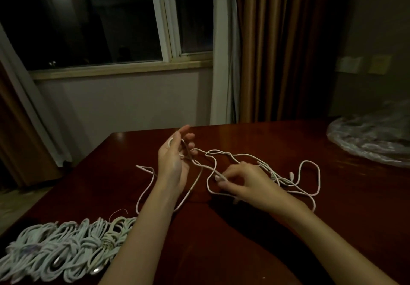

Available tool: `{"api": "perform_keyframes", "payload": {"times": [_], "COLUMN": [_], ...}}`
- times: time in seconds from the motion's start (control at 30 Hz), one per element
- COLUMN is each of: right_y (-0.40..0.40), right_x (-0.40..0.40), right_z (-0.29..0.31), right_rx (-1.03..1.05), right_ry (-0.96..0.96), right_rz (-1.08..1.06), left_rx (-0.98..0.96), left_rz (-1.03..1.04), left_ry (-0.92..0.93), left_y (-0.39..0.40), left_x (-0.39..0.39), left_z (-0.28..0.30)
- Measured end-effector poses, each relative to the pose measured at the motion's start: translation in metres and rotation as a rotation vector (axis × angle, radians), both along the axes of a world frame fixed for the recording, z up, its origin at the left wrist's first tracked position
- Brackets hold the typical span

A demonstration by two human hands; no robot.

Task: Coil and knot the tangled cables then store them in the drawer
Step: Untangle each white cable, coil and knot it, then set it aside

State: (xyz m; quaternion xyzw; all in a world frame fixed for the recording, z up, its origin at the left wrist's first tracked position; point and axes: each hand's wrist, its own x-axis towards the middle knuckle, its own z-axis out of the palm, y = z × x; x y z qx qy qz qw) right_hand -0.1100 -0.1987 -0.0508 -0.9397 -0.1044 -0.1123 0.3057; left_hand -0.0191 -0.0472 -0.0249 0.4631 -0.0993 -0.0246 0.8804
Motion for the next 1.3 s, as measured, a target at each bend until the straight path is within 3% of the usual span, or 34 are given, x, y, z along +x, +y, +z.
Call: {"api": "perform_keyframes", "payload": {"times": [0.17,0.23,0.3,0.37,0.43,0.53,0.67,0.83,0.9,0.97,1.03,1.1,1.2,1.3], "right_y": [-0.021,-0.025,-0.024,-0.022,-0.021,-0.020,-0.015,-0.006,-0.003,0.002,0.010,0.015,0.018,0.017], "right_x": [0.004,0.005,0.004,0.002,0.002,0.010,0.021,0.026,0.026,0.025,0.023,0.020,0.013,0.008], "right_z": [-0.007,-0.007,-0.002,0.007,0.015,0.025,0.024,0.008,0.005,0.003,-0.001,-0.006,-0.010,-0.009], "right_rx": [0.177,0.328,0.419,0.484,0.542,0.580,0.714,0.570,0.563,0.716,0.906,0.961,0.780,0.618], "right_ry": [-0.061,-0.105,-0.129,-0.121,-0.116,-0.143,-0.160,-0.204,-0.230,-0.213,-0.084,0.084,0.172,0.165], "right_rz": [-0.156,-0.167,-0.142,-0.062,-0.005,0.002,-0.067,-0.184,-0.227,-0.242,-0.206,-0.082,0.072,0.087], "left_rx": [0.120,0.446,0.719,0.769,0.839,0.842,0.573,0.357,0.230,0.102,0.006,-0.044,-0.106,-0.189], "left_rz": [0.151,0.409,0.599,0.443,0.165,-0.076,-0.376,-0.683,-0.736,-0.730,-0.729,-0.734,-0.715,-0.743], "left_ry": [0.069,-0.176,-0.617,-0.877,-0.914,-0.720,-0.310,0.036,0.121,0.205,0.245,0.258,0.264,0.273], "left_y": [0.006,0.008,0.008,0.000,-0.010,-0.018,-0.019,-0.018,-0.019,-0.019,-0.016,-0.013,-0.007,0.000], "left_x": [0.010,0.011,0.003,-0.008,-0.015,-0.015,-0.017,-0.027,-0.026,-0.023,-0.019,-0.017,-0.013,-0.008], "left_z": [-0.009,-0.015,-0.016,-0.015,-0.018,-0.028,-0.025,-0.018,-0.018,-0.018,-0.019,-0.019,-0.018,-0.014]}}
